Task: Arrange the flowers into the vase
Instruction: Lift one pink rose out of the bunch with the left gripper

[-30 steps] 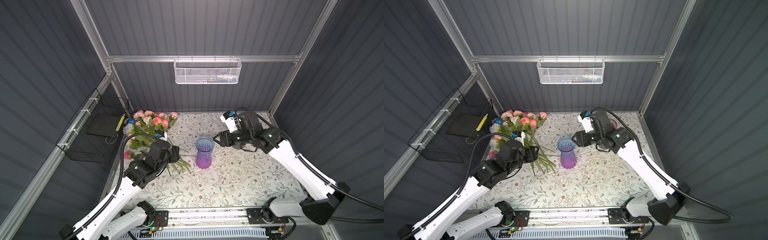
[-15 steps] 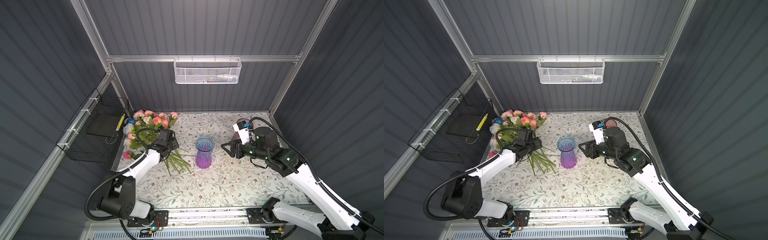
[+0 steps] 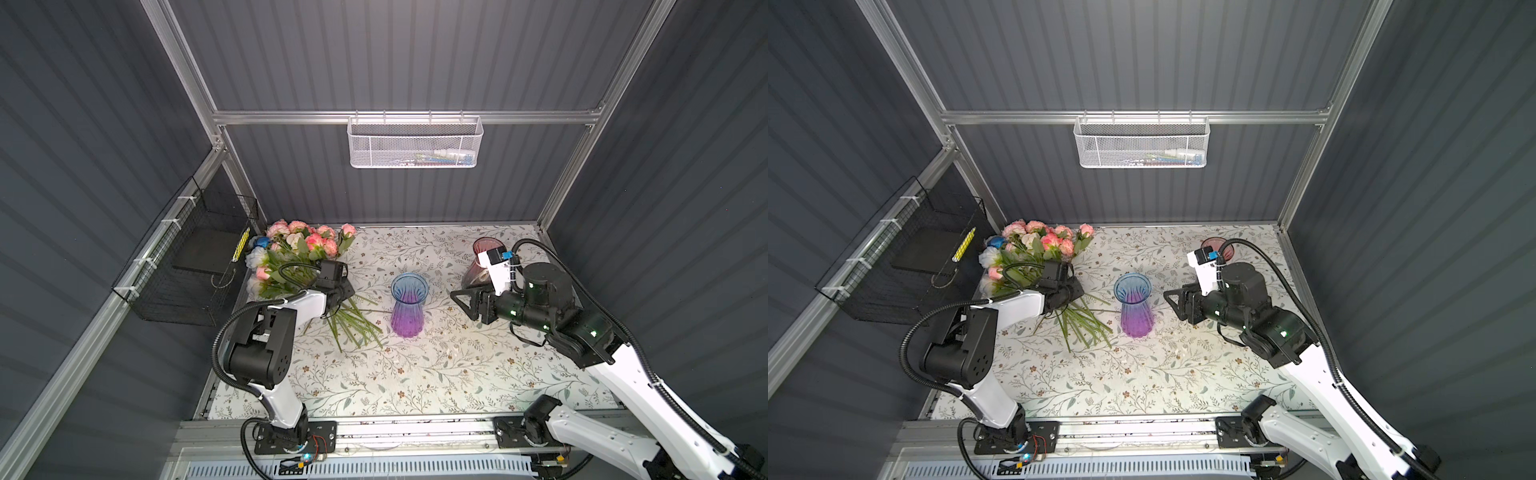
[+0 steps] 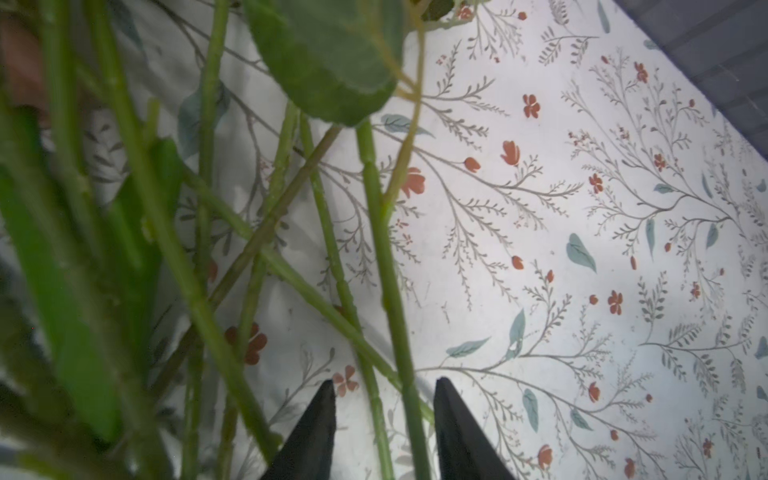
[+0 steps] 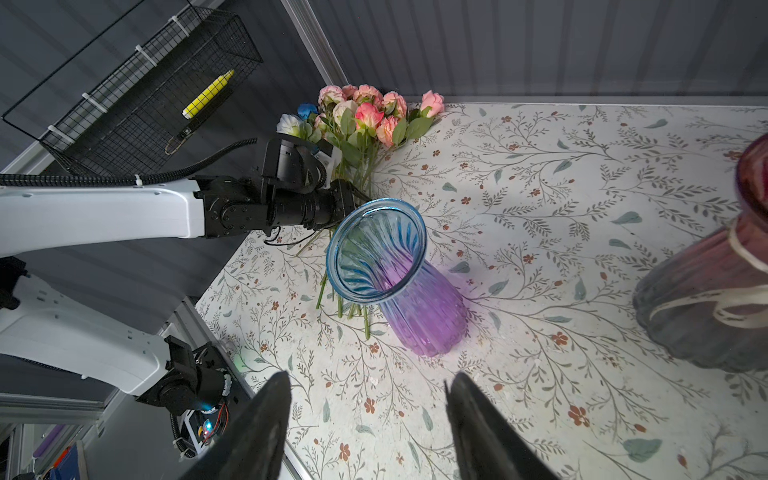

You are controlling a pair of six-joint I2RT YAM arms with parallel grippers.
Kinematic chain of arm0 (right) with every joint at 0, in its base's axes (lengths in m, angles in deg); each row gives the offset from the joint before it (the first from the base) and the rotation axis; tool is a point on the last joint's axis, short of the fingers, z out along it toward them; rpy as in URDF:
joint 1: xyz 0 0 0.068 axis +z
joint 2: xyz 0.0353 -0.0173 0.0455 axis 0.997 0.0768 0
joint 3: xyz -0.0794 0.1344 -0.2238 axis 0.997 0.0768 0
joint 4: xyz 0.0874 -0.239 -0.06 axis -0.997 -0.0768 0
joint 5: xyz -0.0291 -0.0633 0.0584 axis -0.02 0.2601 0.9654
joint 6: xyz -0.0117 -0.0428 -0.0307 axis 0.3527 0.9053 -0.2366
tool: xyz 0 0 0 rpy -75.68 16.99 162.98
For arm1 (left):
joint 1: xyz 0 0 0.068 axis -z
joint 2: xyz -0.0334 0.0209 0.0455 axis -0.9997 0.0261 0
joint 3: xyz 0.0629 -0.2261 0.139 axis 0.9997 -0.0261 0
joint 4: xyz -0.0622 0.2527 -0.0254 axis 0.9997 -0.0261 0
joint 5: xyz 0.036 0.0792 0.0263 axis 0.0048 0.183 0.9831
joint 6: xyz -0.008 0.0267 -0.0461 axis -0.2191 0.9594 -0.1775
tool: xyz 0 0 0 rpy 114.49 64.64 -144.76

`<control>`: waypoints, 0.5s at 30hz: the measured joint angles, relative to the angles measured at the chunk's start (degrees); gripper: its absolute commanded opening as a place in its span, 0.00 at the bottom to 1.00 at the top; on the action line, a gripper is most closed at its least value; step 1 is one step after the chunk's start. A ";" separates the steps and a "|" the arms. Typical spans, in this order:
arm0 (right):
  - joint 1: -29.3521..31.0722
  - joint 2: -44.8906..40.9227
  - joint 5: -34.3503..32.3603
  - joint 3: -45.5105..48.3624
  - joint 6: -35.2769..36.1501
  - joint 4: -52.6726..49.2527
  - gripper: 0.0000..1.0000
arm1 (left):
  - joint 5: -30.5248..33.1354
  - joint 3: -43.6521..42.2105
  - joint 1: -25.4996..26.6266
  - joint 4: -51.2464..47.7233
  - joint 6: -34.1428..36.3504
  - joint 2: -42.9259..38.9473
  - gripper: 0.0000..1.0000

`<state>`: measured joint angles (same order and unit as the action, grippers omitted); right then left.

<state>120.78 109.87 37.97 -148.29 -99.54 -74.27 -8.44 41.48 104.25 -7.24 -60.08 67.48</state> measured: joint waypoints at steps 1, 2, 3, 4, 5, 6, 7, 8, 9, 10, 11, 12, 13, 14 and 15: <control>0.00 0.00 -0.04 0.24 0.00 -0.02 0.63 | -0.20 0.20 0.00 0.37 -0.35 -0.02 0.19; 0.00 -0.02 -0.13 0.48 0.00 -0.09 0.63 | -0.37 0.55 0.00 0.79 -0.39 -0.02 0.14; 0.00 -0.02 -0.28 0.70 0.00 -0.13 0.63 | -0.50 0.98 0.00 1.16 -0.20 -0.02 0.08; 0.00 -0.02 -0.39 0.81 0.00 -0.13 0.63 | -0.61 1.33 0.00 1.33 -0.48 -0.02 0.04; 0.00 -0.02 -0.50 0.94 0.00 -0.09 0.63 | -0.66 1.75 0.00 1.49 -0.31 -0.02 0.00; 0.00 -0.07 -0.72 1.03 0.00 -0.11 0.63 | -0.70 2.05 0.00 1.57 0.02 -0.09 0.00; 0.00 -0.11 -0.83 1.09 0.00 -0.11 0.63 | -0.79 2.29 0.00 1.55 0.11 -0.15 0.00; 0.00 -0.17 -0.96 1.22 0.00 -0.09 0.63 | -0.83 2.54 0.00 1.51 0.15 -0.39 0.00; 0.00 -0.26 -1.14 1.33 0.02 -0.11 0.63 | -0.85 2.67 0.00 1.44 0.17 -0.79 0.00; 0.00 -0.35 -1.27 1.40 0.00 -0.15 0.63 | -0.85 2.78 0.00 1.16 0.33 -1.33 0.00; 0.00 -0.39 -1.44 1.42 0.02 -0.13 0.63 | -0.83 2.86 0.00 0.81 0.48 -2.19 0.00; 0.00 -0.46 -1.66 1.42 0.04 -0.13 0.63 | -0.83 2.93 0.00 0.44 0.74 -3.34 0.00; 0.00 -0.55 -1.84 1.42 0.04 -0.13 0.63 | -0.85 2.99 0.00 0.11 1.05 -4.74 0.00; 0.00 -0.66 -1.99 1.44 0.07 -0.11 0.63 | -0.87 3.28 0.00 -0.70 1.38 -6.58 0.00; 0.00 -0.79 -2.14 1.44 0.07 -0.11 0.63 | -1.01 3.74 0.02 -1.44 1.75 -8.98 0.00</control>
<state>120.78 109.08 35.83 -146.85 -99.48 -74.38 -9.44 45.21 104.27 -8.68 -58.33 58.50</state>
